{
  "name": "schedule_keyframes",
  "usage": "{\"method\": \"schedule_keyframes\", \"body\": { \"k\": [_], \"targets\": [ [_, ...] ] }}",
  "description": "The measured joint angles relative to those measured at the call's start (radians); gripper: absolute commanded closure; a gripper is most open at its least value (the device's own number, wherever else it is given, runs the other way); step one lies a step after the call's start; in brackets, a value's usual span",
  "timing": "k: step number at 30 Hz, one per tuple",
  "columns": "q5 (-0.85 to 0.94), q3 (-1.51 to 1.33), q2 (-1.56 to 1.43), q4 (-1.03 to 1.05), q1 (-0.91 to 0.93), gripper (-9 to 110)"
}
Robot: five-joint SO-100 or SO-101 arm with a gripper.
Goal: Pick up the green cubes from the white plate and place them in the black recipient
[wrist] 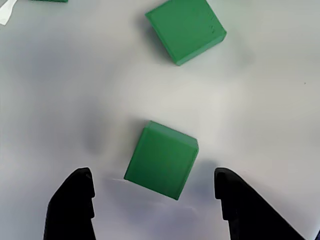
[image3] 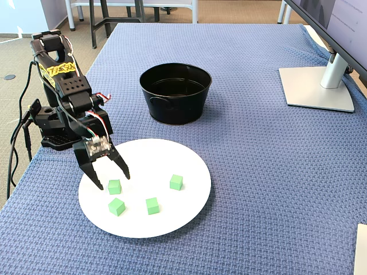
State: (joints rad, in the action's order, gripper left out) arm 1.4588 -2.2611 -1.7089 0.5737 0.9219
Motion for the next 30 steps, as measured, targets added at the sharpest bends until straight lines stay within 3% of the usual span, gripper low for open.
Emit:
{"method": "schedule_keyframes", "body": {
  "k": [16,21,30],
  "targets": [
    [-0.114,0.152,0.160,0.054,-0.012,87],
    [-0.156,0.169,0.172,0.057,-0.012,101],
    [-0.313,0.169,0.101,0.124,-0.066,101]
  ]
}}
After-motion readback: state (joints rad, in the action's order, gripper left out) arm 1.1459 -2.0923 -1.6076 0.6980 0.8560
